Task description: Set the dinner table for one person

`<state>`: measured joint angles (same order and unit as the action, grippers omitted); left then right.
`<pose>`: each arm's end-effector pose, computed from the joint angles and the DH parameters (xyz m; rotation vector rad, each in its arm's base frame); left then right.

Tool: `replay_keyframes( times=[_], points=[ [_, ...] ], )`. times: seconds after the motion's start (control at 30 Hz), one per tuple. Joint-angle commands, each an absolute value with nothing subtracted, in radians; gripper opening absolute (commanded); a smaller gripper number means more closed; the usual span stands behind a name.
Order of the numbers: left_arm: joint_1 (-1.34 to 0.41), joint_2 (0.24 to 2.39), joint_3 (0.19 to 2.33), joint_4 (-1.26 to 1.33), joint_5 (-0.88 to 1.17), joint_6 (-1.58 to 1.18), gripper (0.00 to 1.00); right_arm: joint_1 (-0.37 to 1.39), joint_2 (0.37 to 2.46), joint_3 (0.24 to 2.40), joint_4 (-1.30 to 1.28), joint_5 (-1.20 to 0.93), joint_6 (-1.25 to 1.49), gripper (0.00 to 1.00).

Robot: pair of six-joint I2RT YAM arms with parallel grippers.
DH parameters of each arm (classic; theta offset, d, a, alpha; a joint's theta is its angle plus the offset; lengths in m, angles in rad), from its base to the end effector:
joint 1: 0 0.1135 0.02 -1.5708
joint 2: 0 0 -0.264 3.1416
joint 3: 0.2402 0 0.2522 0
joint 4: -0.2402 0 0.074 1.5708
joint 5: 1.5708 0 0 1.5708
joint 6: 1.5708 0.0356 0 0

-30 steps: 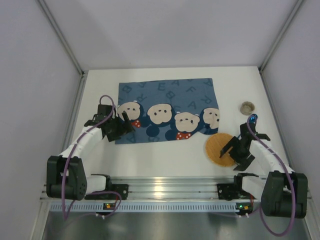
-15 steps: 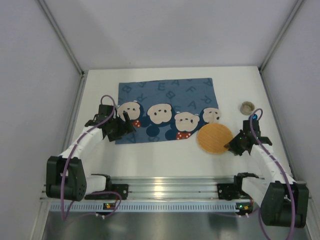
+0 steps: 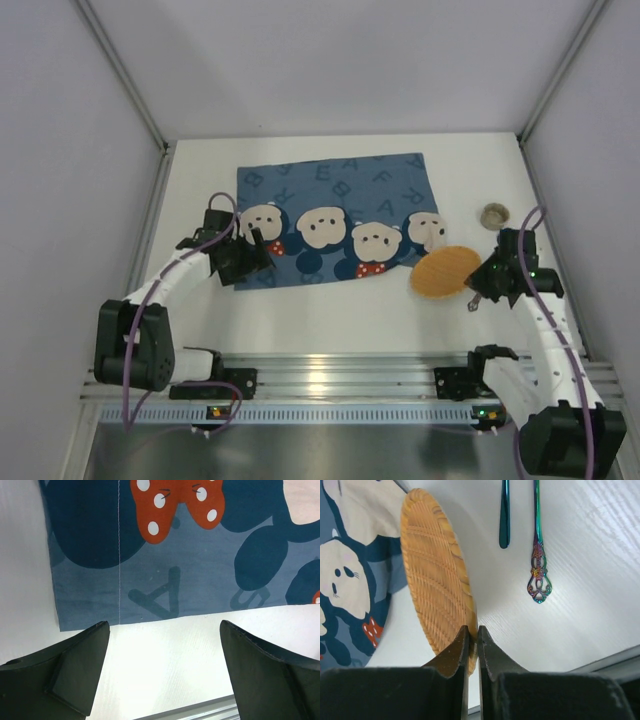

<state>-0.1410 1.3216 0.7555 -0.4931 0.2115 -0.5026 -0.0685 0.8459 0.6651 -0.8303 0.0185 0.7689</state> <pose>0.2436 -0.0421 0.1937 -0.4087 2.6498 -0.4916 0.1545 -0.0113 0.2332 1.0634 2.3725 0.2338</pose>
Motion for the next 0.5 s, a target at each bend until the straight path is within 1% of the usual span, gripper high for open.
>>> replay_keyframes(
  times=[0.0,0.17,0.27,0.3,0.37,0.4,0.47],
  points=[
    [-0.153,1.347,0.802,-0.477,0.206,-0.497,0.97,-0.075,0.816,0.793,-0.953,0.097,0.755,0.0],
    [-0.167,1.379,0.824,-0.471,0.204,-0.495,0.97,-0.063,0.877,0.94,-0.907,0.014,0.791,0.0],
    [-0.172,1.397,0.841,-0.468,0.204,-0.494,0.97,-0.008,0.942,0.985,-0.829,-0.044,0.825,0.0],
    [-0.172,1.404,0.848,-0.468,0.204,-0.492,0.97,0.056,0.963,0.992,-0.766,-0.061,0.836,0.0],
    [-0.173,1.408,0.853,-0.465,0.203,-0.491,0.97,0.122,1.038,1.028,-0.72,-0.057,0.853,0.0],
    [-0.173,1.413,0.854,-0.465,0.201,-0.491,0.97,0.188,1.101,1.041,-0.662,-0.066,0.864,0.0],
    [-0.173,1.411,0.856,-0.465,0.199,-0.489,0.97,0.253,1.176,1.103,-0.608,-0.077,0.871,0.0]
  ],
)
